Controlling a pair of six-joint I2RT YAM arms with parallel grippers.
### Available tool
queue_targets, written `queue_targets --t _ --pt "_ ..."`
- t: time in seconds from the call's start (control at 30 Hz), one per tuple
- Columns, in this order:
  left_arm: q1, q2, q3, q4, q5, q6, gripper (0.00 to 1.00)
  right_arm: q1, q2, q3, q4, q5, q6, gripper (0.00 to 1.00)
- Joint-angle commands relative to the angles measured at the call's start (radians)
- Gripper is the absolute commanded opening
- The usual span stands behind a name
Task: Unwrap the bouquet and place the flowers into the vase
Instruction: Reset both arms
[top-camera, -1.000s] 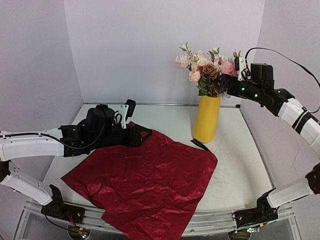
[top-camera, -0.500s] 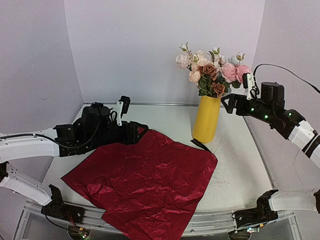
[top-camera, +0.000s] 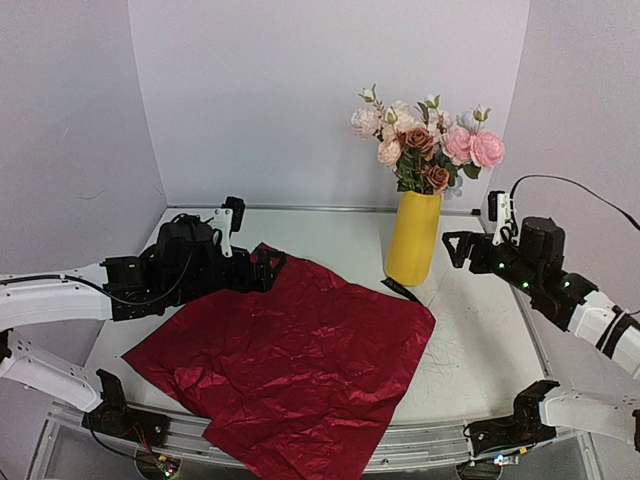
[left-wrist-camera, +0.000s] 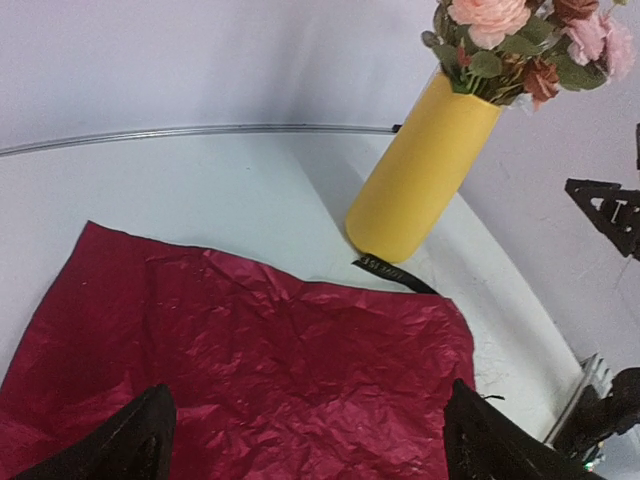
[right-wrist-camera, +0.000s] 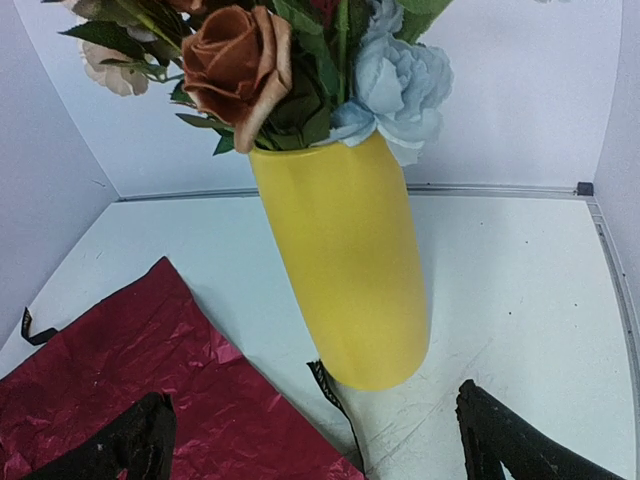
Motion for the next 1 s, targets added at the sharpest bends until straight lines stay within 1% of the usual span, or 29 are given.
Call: queue_targets --t 0.0,0.1,0.17,0.23,0.3,0.37,0.43,0.47,0.53,0.6,0.7,0.8,0.87,0.97 --pt "-0.004 -0.042 -0.057 0.043 -0.109 0.121 1.00 -0.003 0.037 -0.092 0.173 0.099 0.022 0.98" --pt "-0.004 -0.044 -0.093 0.060 -0.230 0.194 1.00 -0.003 0.086 -0.071 0.133 0.035 -0.080 0.98" --pt "-0.002 -0.051 -0.128 0.097 -0.308 0.223 1.00 -0.002 0.090 -0.070 0.118 0.076 -0.064 0.98" --pt "0.003 -0.070 -0.194 0.175 -0.351 0.246 1.00 -0.003 0.070 -0.101 0.169 0.104 -0.064 0.98" --pt "0.039 -0.101 -0.256 0.259 -0.309 0.252 1.00 -0.002 0.047 -0.160 0.263 0.093 -0.093 0.98" --pt "0.135 -0.133 -0.309 0.302 -0.227 0.223 1.00 -0.006 0.056 -0.190 0.336 0.112 -0.123 0.98" --pt "0.251 -0.161 -0.355 0.335 -0.165 0.196 1.00 -0.018 0.094 -0.179 0.349 0.150 -0.129 0.98" --pt "0.282 -0.175 -0.373 0.360 -0.149 0.205 1.00 -0.033 0.111 -0.174 0.359 0.169 -0.127 0.98" --pt "0.339 -0.198 -0.419 0.405 -0.160 0.236 1.00 -0.070 0.128 -0.190 0.418 0.210 -0.107 0.98" --pt "0.396 -0.200 -0.445 0.435 -0.190 0.240 1.00 -0.112 0.140 -0.219 0.499 0.216 -0.107 0.98" --pt "0.528 -0.172 -0.458 0.450 -0.167 0.217 1.00 -0.146 0.196 -0.249 0.594 0.225 -0.166 0.97" --pt "0.640 -0.139 -0.493 0.519 -0.146 0.225 1.00 -0.181 0.253 -0.282 0.691 0.224 -0.213 0.96" --pt "0.680 -0.114 -0.521 0.600 -0.140 0.250 1.00 -0.210 0.278 -0.315 0.769 0.220 -0.240 0.97" --pt "0.741 -0.069 -0.559 0.690 -0.116 0.262 1.00 -0.245 0.323 -0.320 0.805 0.245 -0.303 0.97"
